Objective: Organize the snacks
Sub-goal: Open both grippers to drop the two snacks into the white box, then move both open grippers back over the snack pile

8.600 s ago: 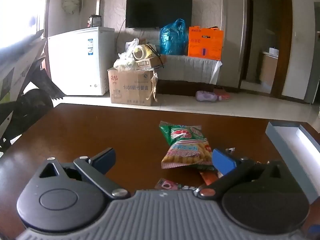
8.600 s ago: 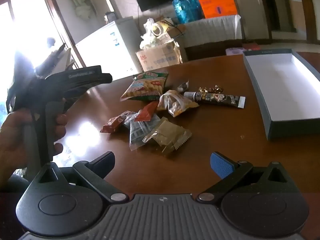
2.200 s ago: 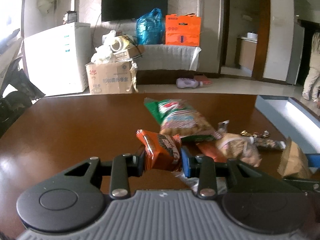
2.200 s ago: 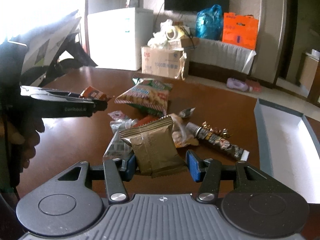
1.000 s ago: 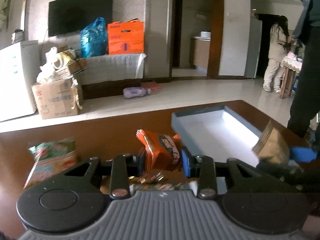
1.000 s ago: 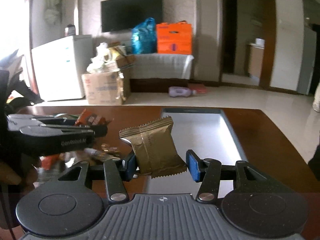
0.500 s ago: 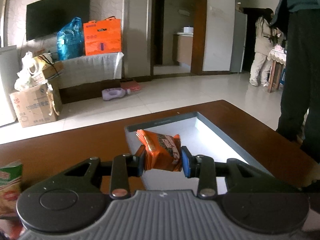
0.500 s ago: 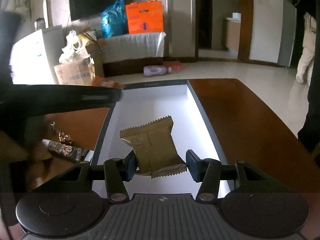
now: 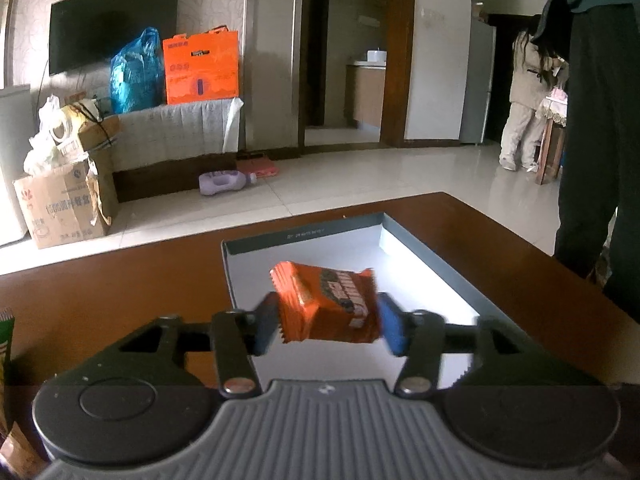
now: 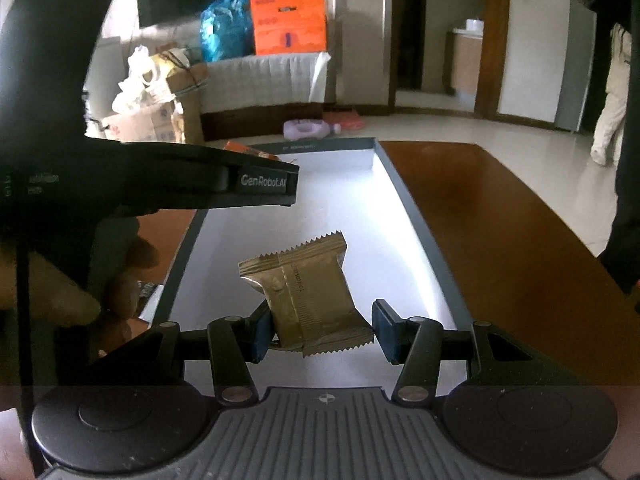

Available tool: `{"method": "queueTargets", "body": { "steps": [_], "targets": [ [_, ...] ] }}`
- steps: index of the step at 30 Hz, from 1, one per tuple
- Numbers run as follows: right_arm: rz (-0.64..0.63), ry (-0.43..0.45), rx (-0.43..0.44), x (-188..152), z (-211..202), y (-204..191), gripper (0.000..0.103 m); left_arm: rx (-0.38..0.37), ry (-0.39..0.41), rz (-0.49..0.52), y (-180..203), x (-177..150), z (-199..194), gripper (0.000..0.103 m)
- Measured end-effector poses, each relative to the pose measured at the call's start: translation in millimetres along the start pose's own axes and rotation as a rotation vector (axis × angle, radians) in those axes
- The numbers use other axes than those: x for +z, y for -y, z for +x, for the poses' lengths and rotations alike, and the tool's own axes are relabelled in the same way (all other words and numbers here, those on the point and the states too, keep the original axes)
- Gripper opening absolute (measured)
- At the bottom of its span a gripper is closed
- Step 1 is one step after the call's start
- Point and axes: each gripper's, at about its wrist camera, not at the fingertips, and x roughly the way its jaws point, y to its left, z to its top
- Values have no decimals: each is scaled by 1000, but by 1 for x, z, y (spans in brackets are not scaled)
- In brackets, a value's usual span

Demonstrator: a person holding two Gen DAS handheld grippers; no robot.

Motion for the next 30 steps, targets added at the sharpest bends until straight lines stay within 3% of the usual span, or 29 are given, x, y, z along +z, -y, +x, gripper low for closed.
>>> {"method": "queueTargets", "body": {
  "steps": [2,4,5,11,21,30],
  "targets": [
    [7,6,-10,0,-1,1,54,0,17,8,2,0,-3,69],
    [20,18,-10,0,-3,2,56,8,33,16,1,0,-10,87],
    [26,25,-9,1,-3,3,61,19,41,17,2,-1,-13,90],
    [39,49,-4,3,-8,7,71,28,39,15,-5,1,-22,92],
    [39,83,19,6,-23,3,72,62,44,-18,-25,-10,-67,92],
    [1,111,69,5,-45,-19,76,143,41,-68,-67,-32,-129,92]
  ]
}}
